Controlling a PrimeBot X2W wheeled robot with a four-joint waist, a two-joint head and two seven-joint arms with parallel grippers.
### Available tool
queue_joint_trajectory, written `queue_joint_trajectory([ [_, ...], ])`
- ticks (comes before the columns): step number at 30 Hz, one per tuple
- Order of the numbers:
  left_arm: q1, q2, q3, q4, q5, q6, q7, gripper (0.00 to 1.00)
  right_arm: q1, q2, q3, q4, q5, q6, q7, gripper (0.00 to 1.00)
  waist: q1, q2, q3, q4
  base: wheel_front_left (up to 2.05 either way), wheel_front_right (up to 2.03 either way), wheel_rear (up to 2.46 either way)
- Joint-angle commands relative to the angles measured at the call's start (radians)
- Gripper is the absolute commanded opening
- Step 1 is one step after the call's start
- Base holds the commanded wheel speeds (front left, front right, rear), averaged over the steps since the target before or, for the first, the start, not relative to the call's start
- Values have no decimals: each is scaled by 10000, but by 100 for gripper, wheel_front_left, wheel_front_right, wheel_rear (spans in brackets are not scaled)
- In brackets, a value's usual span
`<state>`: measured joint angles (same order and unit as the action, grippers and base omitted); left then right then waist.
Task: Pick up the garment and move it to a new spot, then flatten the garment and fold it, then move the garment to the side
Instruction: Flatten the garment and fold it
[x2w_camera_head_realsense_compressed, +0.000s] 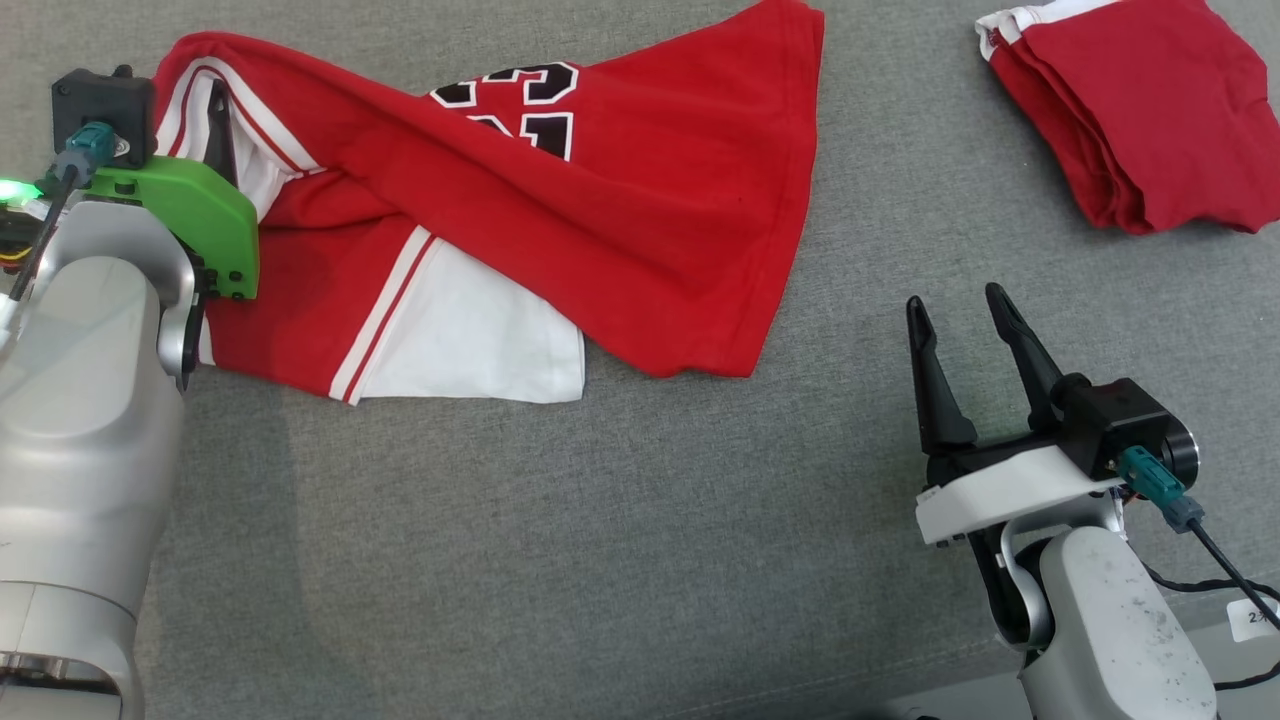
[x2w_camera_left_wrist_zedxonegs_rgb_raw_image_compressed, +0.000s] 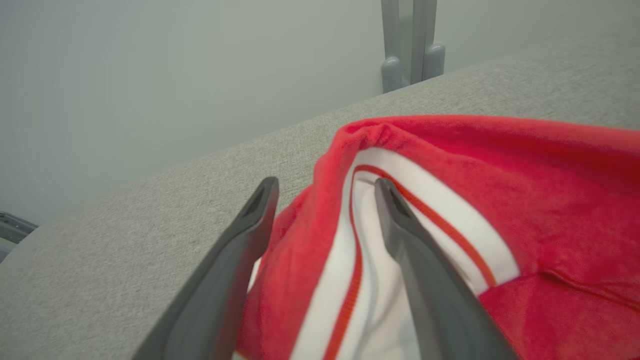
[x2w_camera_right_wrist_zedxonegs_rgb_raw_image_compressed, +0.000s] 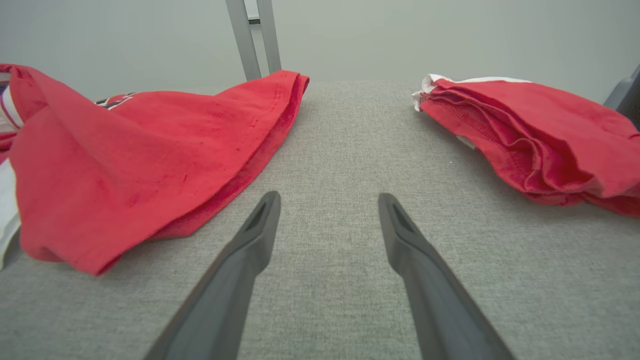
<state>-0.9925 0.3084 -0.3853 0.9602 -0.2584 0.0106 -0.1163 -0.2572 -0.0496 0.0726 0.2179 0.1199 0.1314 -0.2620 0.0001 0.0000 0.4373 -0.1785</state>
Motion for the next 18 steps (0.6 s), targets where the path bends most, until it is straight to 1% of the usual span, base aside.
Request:
queue_joint_trajectory([
  [1,-243,64,-30,176,47,94,-214,100,-150,-19,-8,3,34,-15,-41,100,-1,0,64,-41,0,0,0],
  [5,-371,-140,-63,631,29,138,-869,100,-74,-22,-66,70,24,-15,-41,100,-1,0,-192,186,0,0,0],
  [9,-25,-498,-89,695,-119,14,-1273,100,113,-22,-166,172,-25,-15,-40,100,-1,0,-660,517,0,0,0],
  [14,601,-903,-212,308,-171,-80,-1470,100,359,-23,-224,306,-53,-15,-38,100,-1,0,-1250,870,0,0,0],
  [18,1234,-1192,-393,-170,-69,-162,-1489,100,477,-23,-192,377,-60,-15,-38,100,-1,0,-1493,975,0,0,0],
])
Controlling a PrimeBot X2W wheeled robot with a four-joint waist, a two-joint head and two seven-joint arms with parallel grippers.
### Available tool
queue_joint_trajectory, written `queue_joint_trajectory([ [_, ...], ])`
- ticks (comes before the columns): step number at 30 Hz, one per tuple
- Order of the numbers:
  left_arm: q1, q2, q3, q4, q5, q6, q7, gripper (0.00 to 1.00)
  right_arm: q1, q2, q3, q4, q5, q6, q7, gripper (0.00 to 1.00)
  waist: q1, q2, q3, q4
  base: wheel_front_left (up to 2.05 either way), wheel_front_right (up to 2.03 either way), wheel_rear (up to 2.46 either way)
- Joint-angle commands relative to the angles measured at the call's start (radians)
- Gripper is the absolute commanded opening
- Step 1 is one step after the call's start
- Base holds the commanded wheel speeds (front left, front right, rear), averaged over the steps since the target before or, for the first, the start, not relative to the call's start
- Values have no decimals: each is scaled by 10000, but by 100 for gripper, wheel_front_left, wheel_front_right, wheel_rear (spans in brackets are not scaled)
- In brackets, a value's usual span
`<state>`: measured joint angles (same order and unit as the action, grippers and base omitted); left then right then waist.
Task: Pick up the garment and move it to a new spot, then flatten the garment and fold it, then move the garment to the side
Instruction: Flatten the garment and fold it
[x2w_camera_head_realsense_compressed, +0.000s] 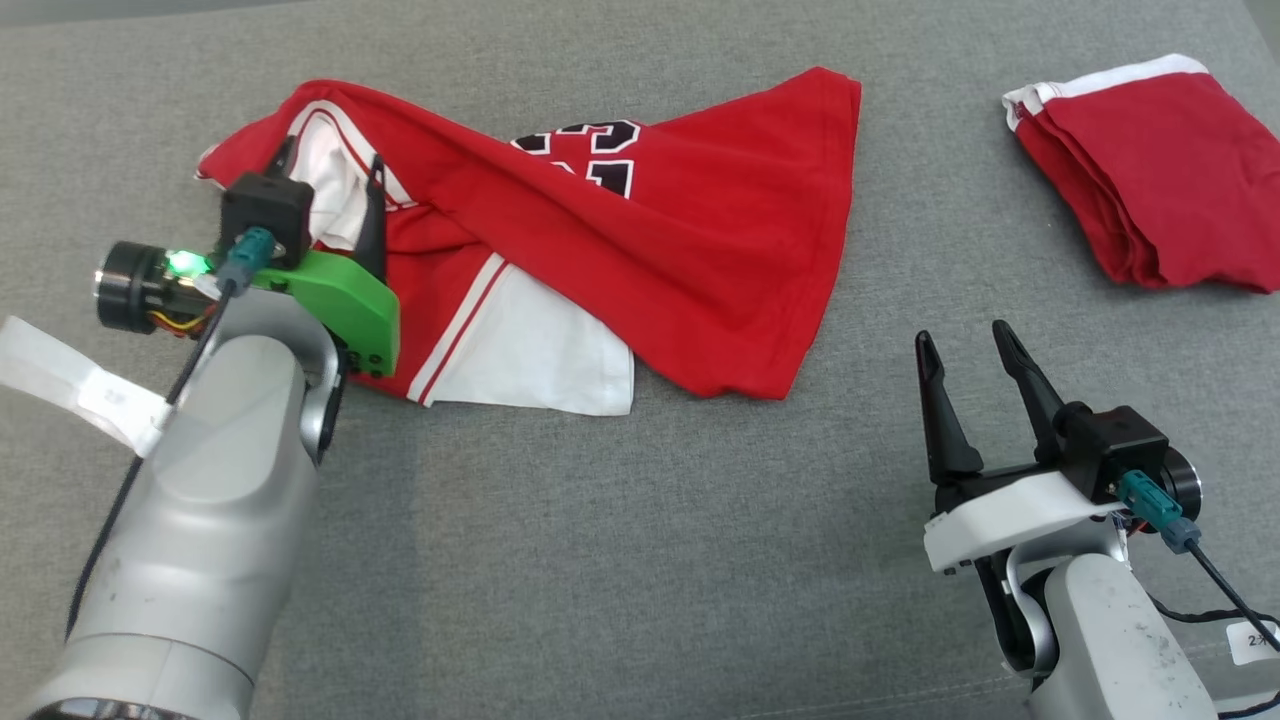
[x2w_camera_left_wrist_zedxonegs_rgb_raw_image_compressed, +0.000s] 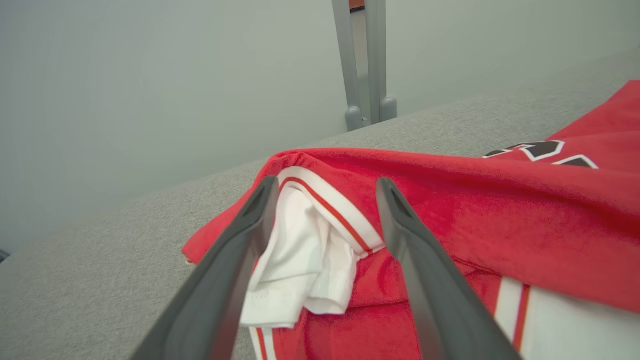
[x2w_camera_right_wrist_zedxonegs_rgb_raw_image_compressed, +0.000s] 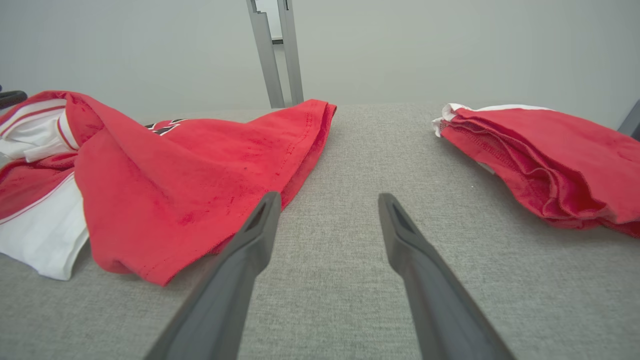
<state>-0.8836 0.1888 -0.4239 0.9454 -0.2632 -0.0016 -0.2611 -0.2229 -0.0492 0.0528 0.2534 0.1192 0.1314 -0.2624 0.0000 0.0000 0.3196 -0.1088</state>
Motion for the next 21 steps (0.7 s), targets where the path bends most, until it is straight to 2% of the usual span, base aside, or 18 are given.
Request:
queue_joint_trajectory([
  [1,328,-80,-72,-119,-10,-82,-38,100,152,-25,20,33,-47,-15,-34,100,0,0,-343,280,0,0,0],
  [8,688,-272,-202,457,-213,-250,173,100,98,-29,106,-58,-28,-15,-34,100,0,0,-160,-20,0,0,0],
  [20,47,97,-83,1496,-441,-383,267,100,-35,-24,-28,-130,-51,-15,-34,100,0,0,373,-546,0,0,0],
  [21,1,114,-68,1550,-475,-376,251,96,-35,-24,-27,-131,-50,-15,-35,100,0,0,377,-555,0,0,0],
])
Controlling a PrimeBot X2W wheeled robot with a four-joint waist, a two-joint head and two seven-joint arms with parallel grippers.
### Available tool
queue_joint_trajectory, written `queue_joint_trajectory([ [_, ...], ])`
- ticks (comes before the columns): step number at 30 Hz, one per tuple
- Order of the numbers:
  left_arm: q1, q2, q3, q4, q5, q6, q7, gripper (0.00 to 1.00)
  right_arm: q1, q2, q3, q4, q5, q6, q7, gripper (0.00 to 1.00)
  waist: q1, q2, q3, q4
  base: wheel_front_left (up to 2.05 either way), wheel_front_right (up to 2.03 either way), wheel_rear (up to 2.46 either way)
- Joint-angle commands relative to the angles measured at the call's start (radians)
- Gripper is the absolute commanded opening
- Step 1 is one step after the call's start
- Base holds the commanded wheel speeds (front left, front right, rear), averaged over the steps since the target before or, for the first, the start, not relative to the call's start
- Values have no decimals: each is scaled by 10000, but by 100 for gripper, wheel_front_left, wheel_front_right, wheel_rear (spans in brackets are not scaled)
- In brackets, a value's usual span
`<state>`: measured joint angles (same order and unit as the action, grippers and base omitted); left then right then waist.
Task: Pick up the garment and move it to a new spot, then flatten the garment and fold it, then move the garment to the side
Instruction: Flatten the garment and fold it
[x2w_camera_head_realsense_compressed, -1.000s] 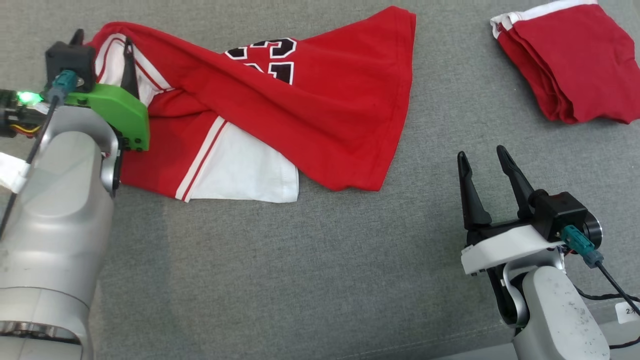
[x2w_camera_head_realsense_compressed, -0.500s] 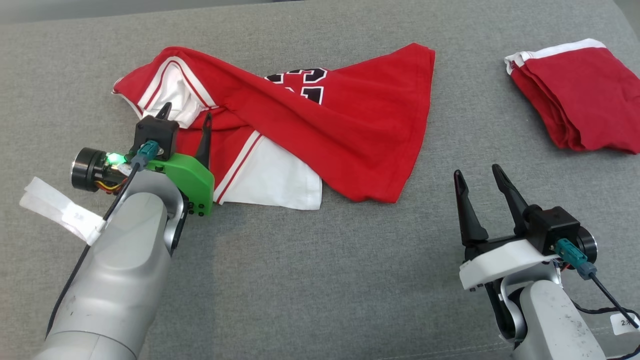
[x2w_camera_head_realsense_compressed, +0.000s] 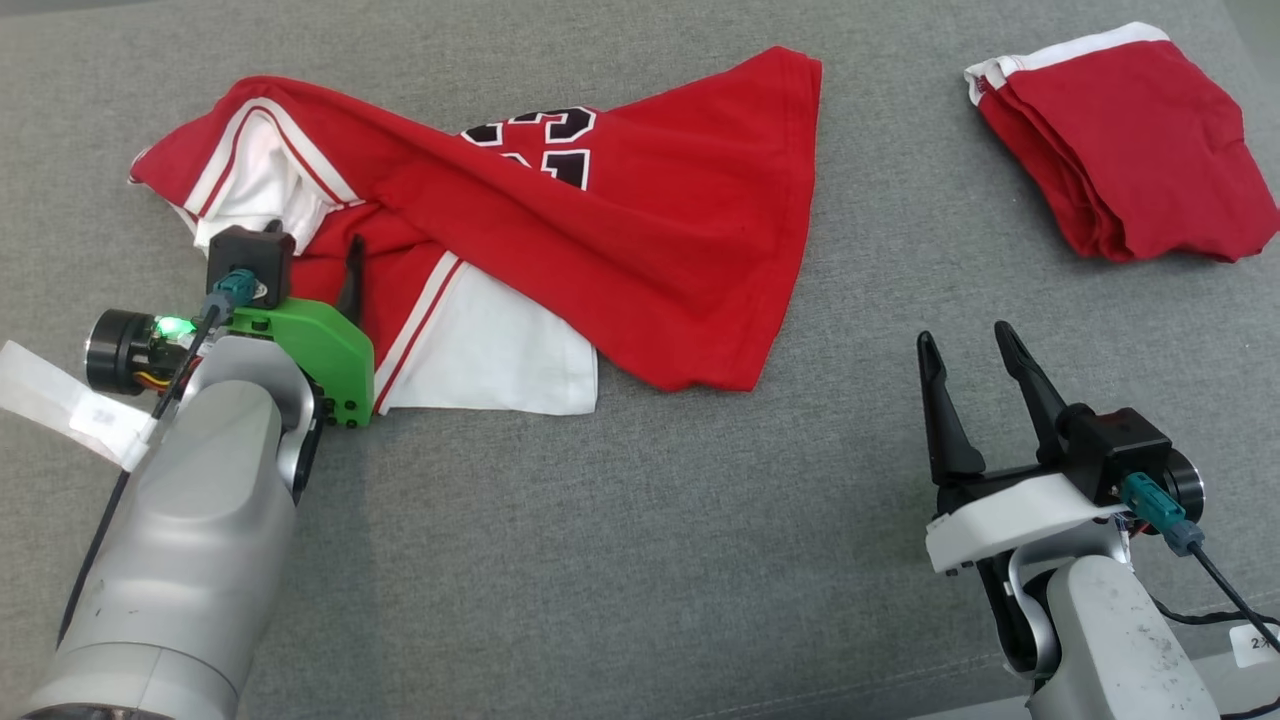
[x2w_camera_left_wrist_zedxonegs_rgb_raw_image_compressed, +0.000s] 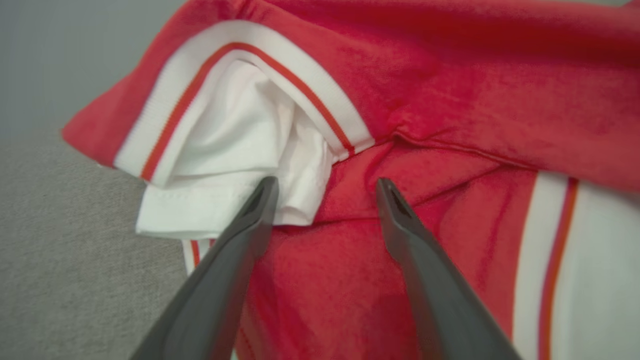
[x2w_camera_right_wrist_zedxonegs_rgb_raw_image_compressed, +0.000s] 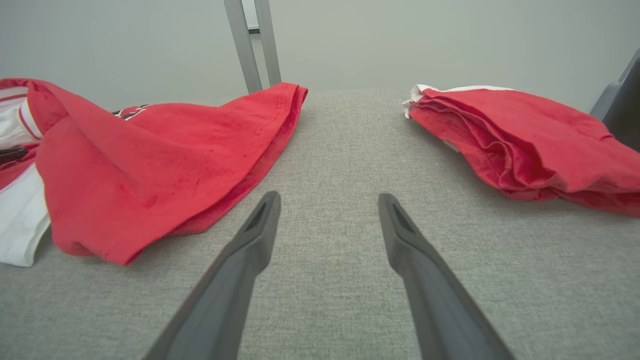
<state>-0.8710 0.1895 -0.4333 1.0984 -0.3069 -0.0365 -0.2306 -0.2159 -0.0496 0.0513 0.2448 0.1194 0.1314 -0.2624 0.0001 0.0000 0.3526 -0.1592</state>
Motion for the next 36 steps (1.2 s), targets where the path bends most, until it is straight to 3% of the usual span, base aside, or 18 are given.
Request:
queue_joint_trajectory([
  [1,-165,111,53,66,-82,-14,-69,78,-97,-20,-16,-43,-53,-15,-35,100,-1,0,47,-56,0,0,0],
  [2,-209,116,80,113,-122,-4,-87,66,-80,-20,-15,-40,-46,-15,-35,100,-1,0,40,-56,0,0,0],
  [3,-231,118,102,142,-148,4,-100,61,-66,-20,-11,-39,-36,-15,-35,100,-1,0,32,-52,0,0,0],
  [7,-290,134,149,231,-268,-25,-175,71,-21,-20,30,-42,-13,-15,-35,100,-1,0,0,-1,0,0,0],
  [13,-361,137,138,481,-373,-66,-224,24,-56,-22,118,-36,-10,-15,-35,100,-1,0,-5,15,0,0,0],
  [14,-388,101,137,516,-404,-68,-235,9,-51,-20,128,-48,-20,-15,-35,100,-1,0,-6,16,0,0,0],
  [16,-422,45,125,552,-392,-87,-253,0,-23,-22,131,-46,-52,-15,-35,100,-1,0,-14,22,0,0,0],
  [23,-402,51,-18,-13,-170,22,-354,0,97,-20,37,38,-90,-15,-33,100,-1,0,-266,136,0,0,0],
  [27,-67,168,-186,-1067,108,75,-343,0,241,-22,-51,71,-96,-15,-35,100,-1,0,-614,342,0,0,0],
  [32,320,487,-770,-2028,605,-173,-266,0,418,-22,-175,92,-101,-15,-35,100,-1,0,-1024,648,0,0,0],
  [36,919,984,-1300,-2928,941,-411,441,0,580,-23,-215,137,-93,-16,-33,100,-1,0,-1275,878,0,0,0],
])
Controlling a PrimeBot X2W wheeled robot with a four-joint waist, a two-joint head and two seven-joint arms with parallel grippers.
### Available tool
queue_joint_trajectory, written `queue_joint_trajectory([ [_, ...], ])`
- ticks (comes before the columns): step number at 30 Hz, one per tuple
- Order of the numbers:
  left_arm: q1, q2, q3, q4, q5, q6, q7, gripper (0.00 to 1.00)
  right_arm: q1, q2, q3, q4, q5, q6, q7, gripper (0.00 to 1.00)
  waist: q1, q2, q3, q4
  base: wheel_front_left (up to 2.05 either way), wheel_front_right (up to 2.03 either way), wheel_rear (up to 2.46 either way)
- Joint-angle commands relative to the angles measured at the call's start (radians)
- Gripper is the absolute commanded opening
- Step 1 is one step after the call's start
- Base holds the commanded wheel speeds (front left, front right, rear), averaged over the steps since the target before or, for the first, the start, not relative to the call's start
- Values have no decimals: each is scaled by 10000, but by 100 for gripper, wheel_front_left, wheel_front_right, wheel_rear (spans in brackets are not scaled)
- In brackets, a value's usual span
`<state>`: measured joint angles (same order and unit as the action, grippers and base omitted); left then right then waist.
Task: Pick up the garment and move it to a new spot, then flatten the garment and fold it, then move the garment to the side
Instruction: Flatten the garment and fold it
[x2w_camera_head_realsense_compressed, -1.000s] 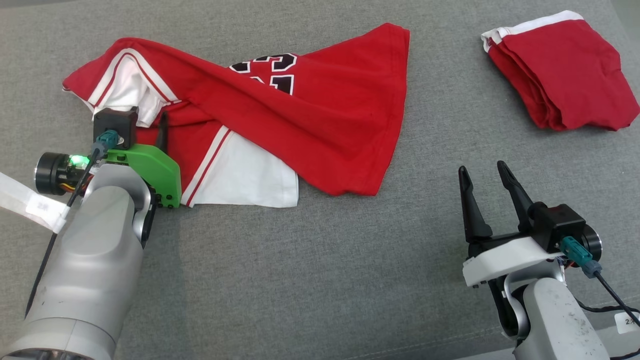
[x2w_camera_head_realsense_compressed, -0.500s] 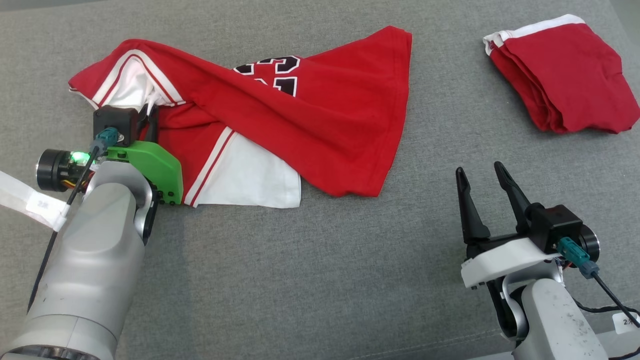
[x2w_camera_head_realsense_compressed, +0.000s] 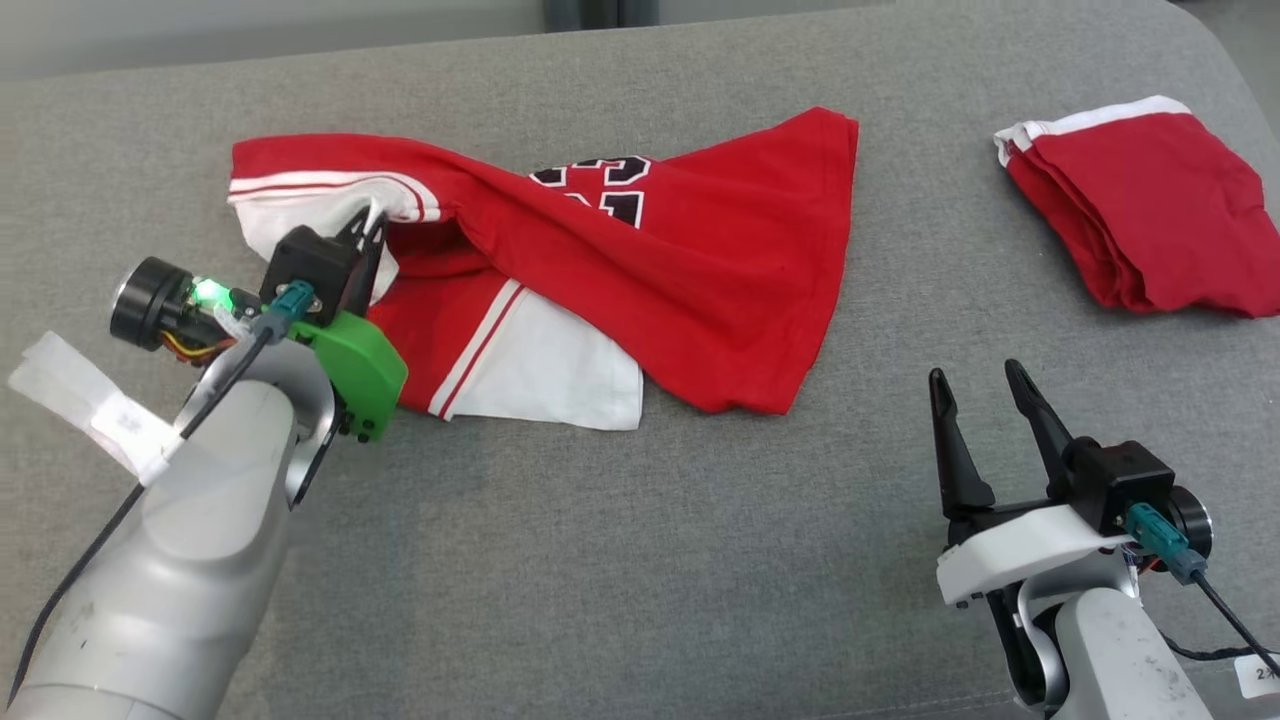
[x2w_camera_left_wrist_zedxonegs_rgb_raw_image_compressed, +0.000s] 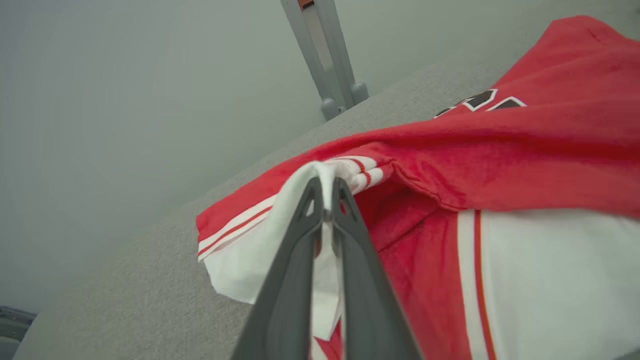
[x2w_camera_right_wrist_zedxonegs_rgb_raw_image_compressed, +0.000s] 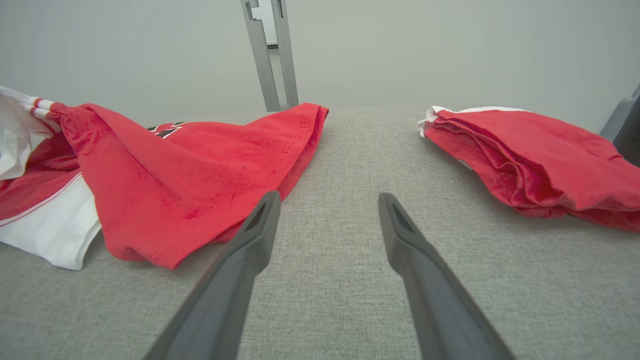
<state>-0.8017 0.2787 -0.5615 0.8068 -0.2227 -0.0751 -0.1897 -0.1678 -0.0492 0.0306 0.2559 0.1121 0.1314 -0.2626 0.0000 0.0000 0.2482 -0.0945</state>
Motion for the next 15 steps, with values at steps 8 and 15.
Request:
queue_joint_trajectory([
  [8,2337,1837,-309,-3464,-110,-94,2029,0,438,-26,-187,86,-81,-16,-31,100,0,0,-591,578,0,0,0],
  [15,4395,3669,340,-7440,-413,925,3875,0,669,-26,-359,191,-177,-16,-31,100,0,0,-920,775,0,0,0],
])
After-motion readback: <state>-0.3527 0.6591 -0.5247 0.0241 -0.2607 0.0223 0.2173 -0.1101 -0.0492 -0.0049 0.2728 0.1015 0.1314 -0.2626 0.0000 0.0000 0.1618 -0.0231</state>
